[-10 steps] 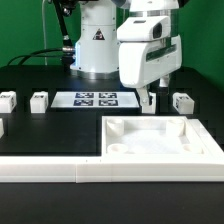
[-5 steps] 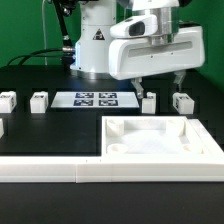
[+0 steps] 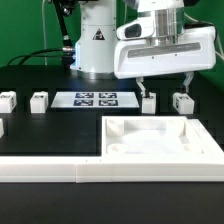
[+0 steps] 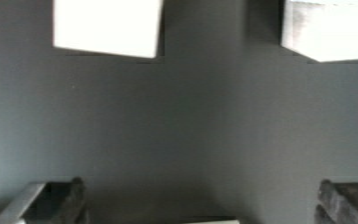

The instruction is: Assemble square table

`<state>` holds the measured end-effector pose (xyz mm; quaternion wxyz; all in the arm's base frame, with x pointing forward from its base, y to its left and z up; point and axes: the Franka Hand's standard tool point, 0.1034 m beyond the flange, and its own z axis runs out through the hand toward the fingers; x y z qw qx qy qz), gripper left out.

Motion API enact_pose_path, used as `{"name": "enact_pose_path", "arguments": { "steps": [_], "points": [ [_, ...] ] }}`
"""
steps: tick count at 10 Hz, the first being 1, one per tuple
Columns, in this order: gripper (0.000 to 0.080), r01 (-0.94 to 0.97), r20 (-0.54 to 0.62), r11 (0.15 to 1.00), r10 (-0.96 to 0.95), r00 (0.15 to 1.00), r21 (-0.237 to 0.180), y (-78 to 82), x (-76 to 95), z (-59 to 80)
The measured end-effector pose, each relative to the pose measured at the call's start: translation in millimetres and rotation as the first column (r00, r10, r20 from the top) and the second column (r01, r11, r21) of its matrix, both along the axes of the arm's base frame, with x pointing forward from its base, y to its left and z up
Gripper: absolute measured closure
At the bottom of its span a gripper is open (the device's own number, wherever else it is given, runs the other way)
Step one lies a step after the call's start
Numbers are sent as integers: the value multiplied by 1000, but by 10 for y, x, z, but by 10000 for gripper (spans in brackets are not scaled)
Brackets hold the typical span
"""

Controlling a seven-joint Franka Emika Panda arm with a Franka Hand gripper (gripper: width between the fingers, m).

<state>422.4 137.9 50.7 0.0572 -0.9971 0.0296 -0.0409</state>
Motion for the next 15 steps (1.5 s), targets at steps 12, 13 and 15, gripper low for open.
{"name": "enact_pose_path", "arguments": {
  "steps": [12, 13, 15],
  "points": [
    [150, -115, -414, 992, 87, 906, -44, 410, -382, -106],
    [150, -115, -469, 993, 81, 880, -43, 407, -367, -106],
    [150, -128, -578, 992, 95, 810, -17, 369, -361, -91]
  ]
}}
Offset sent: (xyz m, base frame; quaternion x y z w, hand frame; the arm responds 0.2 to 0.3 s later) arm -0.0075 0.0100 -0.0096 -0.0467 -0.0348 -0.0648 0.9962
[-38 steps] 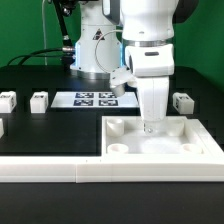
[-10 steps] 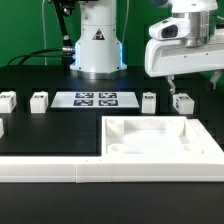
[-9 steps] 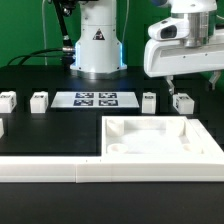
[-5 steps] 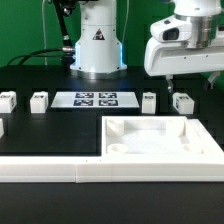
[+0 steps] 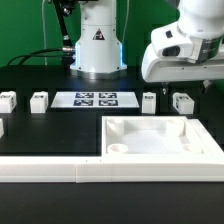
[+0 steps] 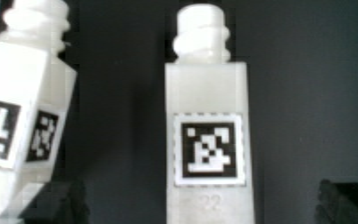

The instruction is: Assemble square table

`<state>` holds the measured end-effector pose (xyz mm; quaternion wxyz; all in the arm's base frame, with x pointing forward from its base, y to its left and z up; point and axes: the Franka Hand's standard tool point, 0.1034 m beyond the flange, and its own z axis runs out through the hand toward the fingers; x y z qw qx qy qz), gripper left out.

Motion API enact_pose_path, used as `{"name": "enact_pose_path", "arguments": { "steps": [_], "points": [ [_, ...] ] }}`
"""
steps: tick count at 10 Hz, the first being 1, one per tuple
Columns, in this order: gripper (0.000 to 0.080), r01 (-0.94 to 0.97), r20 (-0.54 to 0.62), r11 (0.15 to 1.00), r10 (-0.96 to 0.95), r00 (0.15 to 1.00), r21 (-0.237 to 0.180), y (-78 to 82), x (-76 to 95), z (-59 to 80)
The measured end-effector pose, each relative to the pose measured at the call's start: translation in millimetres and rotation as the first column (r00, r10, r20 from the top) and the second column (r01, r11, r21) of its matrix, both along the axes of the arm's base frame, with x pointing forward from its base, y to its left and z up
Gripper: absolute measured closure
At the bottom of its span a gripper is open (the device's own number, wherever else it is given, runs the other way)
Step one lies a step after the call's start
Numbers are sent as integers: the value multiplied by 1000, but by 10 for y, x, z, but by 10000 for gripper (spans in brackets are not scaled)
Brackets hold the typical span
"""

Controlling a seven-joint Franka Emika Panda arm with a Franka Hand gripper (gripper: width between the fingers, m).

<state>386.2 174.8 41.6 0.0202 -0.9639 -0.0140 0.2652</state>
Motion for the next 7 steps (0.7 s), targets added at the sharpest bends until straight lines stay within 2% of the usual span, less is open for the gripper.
{"name": "enact_pose_path", "arguments": {
  "steps": [3, 5, 7],
  "points": [
    [150, -20, -191, 1000, 21, 981, 8, 0, -17, -23],
    [150, -40, -329, 999, 45, 943, 22, 37, -17, -87],
    [150, -48, -404, 999, 52, 913, 19, 52, -54, -199]
  ]
}}
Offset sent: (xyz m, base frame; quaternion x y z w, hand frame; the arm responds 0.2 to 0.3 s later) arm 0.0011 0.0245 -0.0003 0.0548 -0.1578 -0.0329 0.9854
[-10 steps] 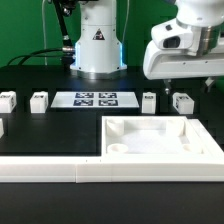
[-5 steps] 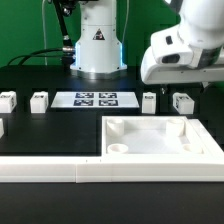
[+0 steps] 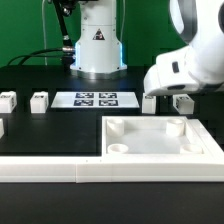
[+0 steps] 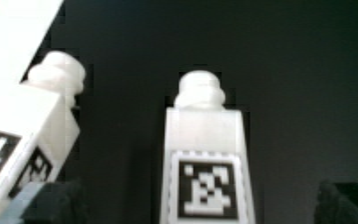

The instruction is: Assemble square table

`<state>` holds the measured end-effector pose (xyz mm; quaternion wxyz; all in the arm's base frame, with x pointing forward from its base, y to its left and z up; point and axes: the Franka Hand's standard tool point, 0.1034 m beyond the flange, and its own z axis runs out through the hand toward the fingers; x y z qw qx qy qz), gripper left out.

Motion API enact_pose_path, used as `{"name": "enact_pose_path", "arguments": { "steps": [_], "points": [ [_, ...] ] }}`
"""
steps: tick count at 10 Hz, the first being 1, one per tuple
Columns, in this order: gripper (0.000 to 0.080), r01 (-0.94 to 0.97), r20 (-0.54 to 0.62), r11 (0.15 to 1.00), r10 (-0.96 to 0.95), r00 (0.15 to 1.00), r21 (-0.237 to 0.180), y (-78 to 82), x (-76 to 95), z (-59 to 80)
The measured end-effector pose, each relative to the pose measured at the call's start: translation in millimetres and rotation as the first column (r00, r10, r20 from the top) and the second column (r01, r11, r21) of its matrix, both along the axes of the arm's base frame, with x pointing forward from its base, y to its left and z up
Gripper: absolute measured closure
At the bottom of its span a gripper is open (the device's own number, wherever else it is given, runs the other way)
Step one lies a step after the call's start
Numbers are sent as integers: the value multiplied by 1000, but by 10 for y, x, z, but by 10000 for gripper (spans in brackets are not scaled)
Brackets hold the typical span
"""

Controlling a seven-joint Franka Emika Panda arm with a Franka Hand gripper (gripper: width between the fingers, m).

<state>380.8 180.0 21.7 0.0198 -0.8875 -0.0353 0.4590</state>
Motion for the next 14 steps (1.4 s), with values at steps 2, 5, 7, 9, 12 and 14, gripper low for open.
{"name": "enact_pose_path", "arguments": {
  "steps": [2, 5, 7, 9, 12, 14],
  "points": [
    [150, 1, 19, 1000, -1, 1000, -2, 15, -29, -85],
    [150, 4, 12, 1000, -4, 1000, -20, 22, -98, -141],
    [150, 13, 10, 999, -12, 1000, -34, 25, -107, -149],
    [273, 14, 10, 999, -14, 1000, -34, 18, -104, -149],
    [516, 15, 9, 999, -14, 1000, -34, 16, -103, -148],
    [515, 15, 9, 999, -14, 1000, -34, 16, -103, -148]
  ]
}}
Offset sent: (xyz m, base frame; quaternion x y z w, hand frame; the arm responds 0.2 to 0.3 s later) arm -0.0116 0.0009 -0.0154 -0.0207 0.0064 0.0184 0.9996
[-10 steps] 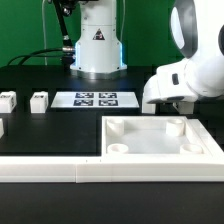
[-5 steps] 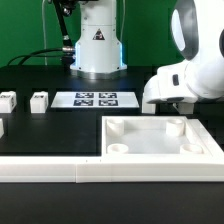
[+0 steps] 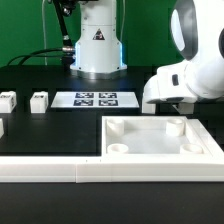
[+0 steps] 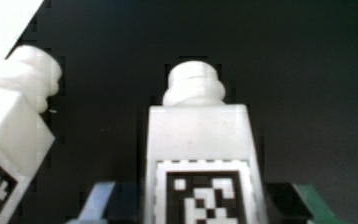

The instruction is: Assemble square table

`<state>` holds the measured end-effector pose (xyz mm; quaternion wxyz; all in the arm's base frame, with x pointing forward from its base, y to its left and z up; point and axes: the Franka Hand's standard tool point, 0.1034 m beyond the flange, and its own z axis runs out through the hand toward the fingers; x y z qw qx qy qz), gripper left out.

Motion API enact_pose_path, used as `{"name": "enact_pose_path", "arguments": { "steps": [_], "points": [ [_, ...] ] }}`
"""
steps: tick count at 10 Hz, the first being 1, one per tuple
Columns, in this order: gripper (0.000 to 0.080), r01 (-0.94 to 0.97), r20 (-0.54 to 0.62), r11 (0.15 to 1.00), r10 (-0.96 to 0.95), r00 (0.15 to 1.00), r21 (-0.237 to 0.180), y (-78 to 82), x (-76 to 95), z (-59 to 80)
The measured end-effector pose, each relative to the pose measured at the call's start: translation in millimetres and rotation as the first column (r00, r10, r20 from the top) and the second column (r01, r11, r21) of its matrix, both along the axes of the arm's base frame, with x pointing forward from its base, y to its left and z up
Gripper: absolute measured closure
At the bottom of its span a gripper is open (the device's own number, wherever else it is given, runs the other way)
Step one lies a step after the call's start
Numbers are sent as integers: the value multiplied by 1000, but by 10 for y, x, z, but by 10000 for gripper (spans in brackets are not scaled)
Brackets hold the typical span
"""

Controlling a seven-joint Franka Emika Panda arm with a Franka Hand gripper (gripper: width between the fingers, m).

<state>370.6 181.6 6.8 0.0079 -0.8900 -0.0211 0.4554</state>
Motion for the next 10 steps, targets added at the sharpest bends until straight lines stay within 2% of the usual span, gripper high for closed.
{"name": "enact_pose_path", "arguments": {
  "steps": [2, 3, 5, 7, 9, 10],
  "points": [
    [515, 0, 0, 1000, 0, 1000, 0, 0, 0, 0],
    [515, 1, -11, 1000, -1, 1000, 3, -13, 21, 50],
    [514, 16, 7, 999, -16, 1000, 29, -111, 272, 368],
    [514, 29, 11, 999, -29, 1000, 36, -197, 386, 596],
    [514, 32, 46, 999, -33, 998, 39, -178, 398, 533],
    [514, 36, 85, 998, -40, 996, 43, -167, 458, 514]
  ]
}}
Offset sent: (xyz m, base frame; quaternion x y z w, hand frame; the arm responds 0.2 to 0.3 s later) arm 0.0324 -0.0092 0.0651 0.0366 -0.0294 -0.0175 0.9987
